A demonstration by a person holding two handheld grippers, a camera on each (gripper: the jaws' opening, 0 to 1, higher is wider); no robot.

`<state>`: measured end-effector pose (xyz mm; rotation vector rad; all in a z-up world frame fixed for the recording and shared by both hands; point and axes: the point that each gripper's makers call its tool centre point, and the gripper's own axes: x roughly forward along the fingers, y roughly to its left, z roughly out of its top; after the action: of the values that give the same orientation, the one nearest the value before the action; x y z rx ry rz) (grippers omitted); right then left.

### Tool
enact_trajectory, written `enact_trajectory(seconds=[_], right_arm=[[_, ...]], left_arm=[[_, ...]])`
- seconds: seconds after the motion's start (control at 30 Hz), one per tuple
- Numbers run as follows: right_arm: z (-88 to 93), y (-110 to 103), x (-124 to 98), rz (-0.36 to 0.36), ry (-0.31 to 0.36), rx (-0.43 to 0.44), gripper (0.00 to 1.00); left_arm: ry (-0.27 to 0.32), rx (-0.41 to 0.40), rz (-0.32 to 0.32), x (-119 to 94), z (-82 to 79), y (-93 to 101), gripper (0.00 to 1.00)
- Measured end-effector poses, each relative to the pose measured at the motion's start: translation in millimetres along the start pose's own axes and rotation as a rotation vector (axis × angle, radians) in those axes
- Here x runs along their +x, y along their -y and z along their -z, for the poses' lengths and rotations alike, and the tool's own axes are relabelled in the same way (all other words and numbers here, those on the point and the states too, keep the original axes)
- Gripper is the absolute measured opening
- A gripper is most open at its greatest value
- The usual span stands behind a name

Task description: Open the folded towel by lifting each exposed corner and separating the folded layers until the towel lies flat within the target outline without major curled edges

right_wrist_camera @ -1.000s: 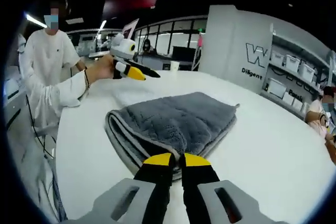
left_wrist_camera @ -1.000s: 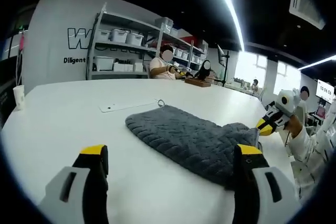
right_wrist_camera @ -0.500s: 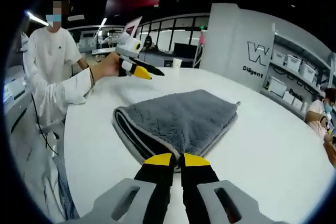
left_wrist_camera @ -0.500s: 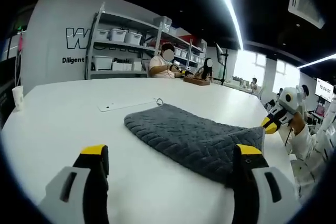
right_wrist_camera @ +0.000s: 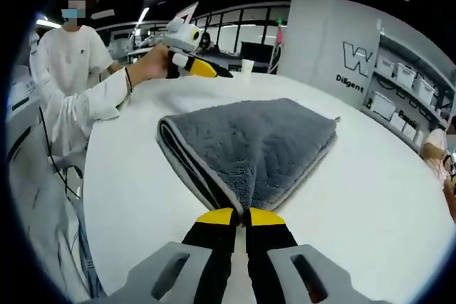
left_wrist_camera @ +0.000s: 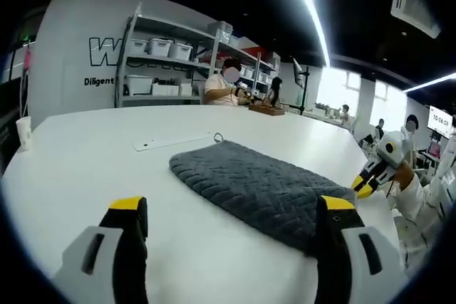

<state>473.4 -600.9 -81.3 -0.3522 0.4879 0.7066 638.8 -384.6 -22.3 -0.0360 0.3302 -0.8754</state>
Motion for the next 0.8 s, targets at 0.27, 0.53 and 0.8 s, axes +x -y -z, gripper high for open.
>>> enact_trajectory(seconds=[0.27, 0.53, 0.8], right_arm=[[1.5, -9.1, -1.8, -0.042, -0.024, -0.035, 0.2], [-1.5, 1.5, -8.6, -0.016, -0.062, -0.101, 0.62], [-18.8, 27.2, -18.0, -0.025, -0.011, -0.018, 0.88]], left_arm=[[-0.01, 0.009, 0.005, -0.1, 2.0, 1.6, 0.96], [-0.001, 0.007, 0.008, -0.9, -0.7, 2.1, 0.96], [-0.007, 0.008, 0.011, -1.1, 0.6, 2.1, 0.97]])
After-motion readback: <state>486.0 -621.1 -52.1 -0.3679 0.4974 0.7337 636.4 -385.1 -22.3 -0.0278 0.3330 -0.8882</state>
